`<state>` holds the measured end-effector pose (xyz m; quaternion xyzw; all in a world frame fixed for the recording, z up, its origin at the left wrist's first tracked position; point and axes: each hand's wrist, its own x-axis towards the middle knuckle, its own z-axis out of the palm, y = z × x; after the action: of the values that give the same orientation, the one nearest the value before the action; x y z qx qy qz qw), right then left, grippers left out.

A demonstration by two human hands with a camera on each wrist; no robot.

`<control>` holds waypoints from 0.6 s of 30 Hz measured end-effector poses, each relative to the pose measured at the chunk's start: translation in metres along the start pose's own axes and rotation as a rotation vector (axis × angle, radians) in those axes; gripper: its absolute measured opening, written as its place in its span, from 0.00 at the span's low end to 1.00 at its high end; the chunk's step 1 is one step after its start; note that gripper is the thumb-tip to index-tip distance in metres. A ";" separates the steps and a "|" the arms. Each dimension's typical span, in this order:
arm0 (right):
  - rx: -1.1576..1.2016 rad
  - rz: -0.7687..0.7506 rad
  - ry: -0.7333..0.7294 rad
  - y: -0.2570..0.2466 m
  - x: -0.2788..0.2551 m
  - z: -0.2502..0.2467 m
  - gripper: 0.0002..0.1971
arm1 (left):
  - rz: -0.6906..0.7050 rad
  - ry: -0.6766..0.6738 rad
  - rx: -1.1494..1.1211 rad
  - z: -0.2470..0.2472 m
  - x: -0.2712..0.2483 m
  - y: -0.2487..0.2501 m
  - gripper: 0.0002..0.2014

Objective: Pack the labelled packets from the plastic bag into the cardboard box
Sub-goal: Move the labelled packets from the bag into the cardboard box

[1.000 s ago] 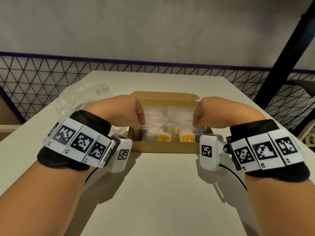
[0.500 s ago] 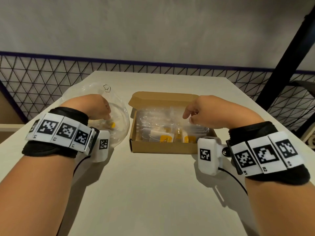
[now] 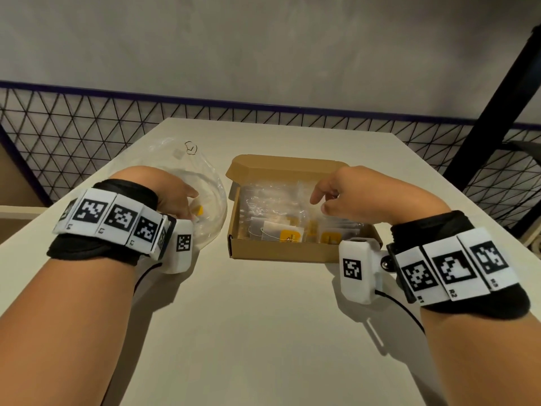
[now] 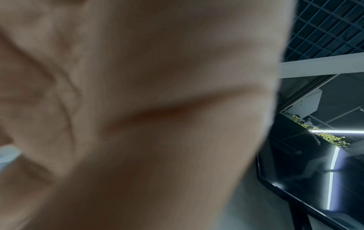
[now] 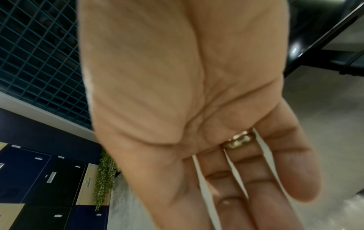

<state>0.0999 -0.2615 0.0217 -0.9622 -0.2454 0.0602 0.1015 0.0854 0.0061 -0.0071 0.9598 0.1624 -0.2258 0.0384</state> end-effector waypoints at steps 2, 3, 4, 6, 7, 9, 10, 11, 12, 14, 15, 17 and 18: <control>-0.009 -0.006 0.000 -0.001 0.000 0.001 0.15 | 0.015 -0.004 0.004 -0.001 -0.002 0.000 0.37; -0.012 -0.010 0.000 -0.002 0.001 0.002 0.15 | 0.027 -0.004 0.020 -0.001 -0.003 0.001 0.36; -0.014 -0.012 -0.001 -0.002 0.001 0.002 0.15 | 0.040 -0.003 0.043 -0.002 -0.006 0.001 0.35; -0.018 -0.012 -0.007 -0.003 0.001 0.003 0.14 | 0.069 -0.021 0.091 -0.004 -0.009 0.003 0.29; -0.021 -0.011 -0.009 -0.003 0.002 0.004 0.14 | 0.080 -0.039 0.110 -0.004 -0.010 0.004 0.25; -0.028 -0.011 -0.012 -0.004 0.002 0.005 0.14 | 0.084 -0.064 0.133 -0.004 -0.012 0.005 0.21; -0.031 -0.012 -0.012 -0.004 0.002 0.005 0.14 | 0.085 -0.067 0.135 -0.005 -0.012 0.006 0.20; -0.031 -0.013 -0.012 -0.004 0.002 0.006 0.14 | 0.087 -0.066 0.129 -0.005 -0.012 0.006 0.19; -0.030 -0.015 -0.011 -0.005 0.003 0.006 0.14 | 0.089 -0.064 0.112 -0.005 -0.013 0.006 0.18; -0.030 -0.016 -0.012 -0.005 0.003 0.007 0.14 | 0.096 -0.062 0.061 -0.005 -0.012 0.004 0.15; -0.031 -0.016 -0.011 -0.005 0.003 0.007 0.14 | 0.100 -0.060 0.030 -0.004 -0.012 0.003 0.13; -0.035 -0.014 -0.011 -0.005 0.004 0.007 0.13 | 0.095 -0.053 -0.007 -0.004 -0.014 0.002 0.09; -0.036 -0.015 -0.012 -0.005 0.004 0.007 0.13 | 0.086 -0.040 -0.003 -0.004 -0.015 0.002 0.08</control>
<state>0.1002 -0.2541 0.0152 -0.9617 -0.2541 0.0607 0.0830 0.0747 -0.0001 0.0033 0.9611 0.1204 -0.2428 0.0526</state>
